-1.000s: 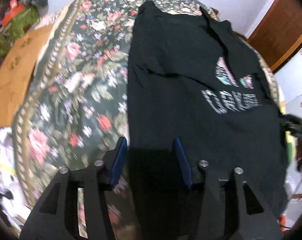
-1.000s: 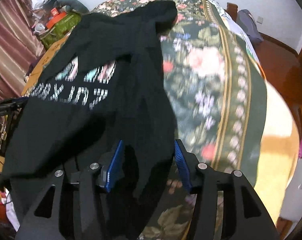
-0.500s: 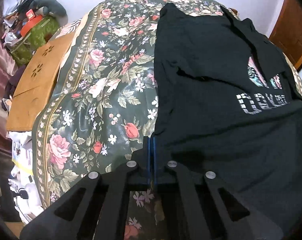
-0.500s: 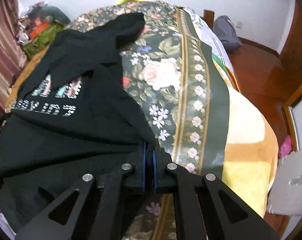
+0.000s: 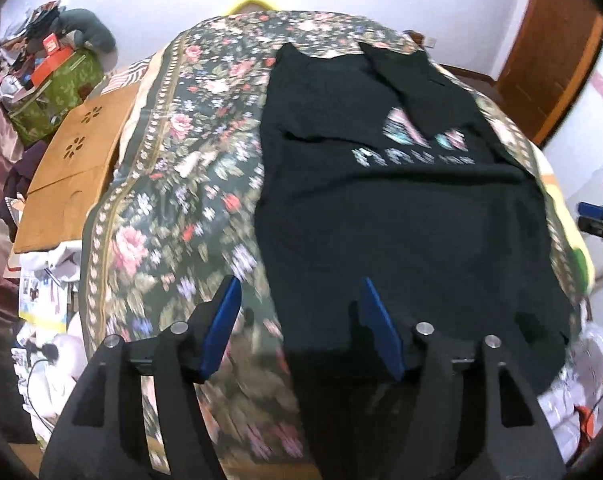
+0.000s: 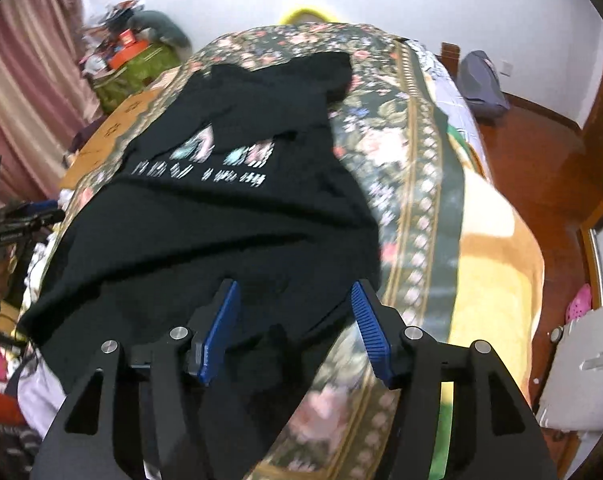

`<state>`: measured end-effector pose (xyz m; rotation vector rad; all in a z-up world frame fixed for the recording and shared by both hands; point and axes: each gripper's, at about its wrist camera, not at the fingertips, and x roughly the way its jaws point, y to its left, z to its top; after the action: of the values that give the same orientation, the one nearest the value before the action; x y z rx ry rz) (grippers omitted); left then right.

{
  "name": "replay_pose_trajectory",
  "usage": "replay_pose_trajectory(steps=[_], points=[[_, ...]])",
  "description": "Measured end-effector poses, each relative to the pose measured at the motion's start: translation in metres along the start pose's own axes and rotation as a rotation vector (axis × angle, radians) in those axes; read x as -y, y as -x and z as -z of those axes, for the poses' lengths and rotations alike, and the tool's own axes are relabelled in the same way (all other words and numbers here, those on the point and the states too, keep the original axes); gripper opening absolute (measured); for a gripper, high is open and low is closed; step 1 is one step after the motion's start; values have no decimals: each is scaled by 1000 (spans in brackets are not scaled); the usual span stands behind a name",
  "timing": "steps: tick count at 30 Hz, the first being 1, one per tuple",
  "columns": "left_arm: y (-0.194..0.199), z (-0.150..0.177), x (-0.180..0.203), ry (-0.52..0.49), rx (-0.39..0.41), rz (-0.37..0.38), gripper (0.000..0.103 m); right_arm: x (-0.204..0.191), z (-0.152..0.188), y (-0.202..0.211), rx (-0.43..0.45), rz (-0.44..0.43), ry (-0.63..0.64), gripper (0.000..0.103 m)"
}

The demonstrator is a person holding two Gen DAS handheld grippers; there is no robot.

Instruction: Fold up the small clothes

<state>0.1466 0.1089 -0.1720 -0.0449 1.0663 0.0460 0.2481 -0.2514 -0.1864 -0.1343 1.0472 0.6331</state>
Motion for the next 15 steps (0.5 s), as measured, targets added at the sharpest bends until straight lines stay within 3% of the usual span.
replay_pose_trajectory(steps=[6, 15], points=[[26, 37, 36, -59, 1, 37, 68, -21, 36, -9, -55, -67, 8, 55], [19, 74, 67, -124, -60, 106, 68, -52, 58, -29, -122, -160, 19, 55]])
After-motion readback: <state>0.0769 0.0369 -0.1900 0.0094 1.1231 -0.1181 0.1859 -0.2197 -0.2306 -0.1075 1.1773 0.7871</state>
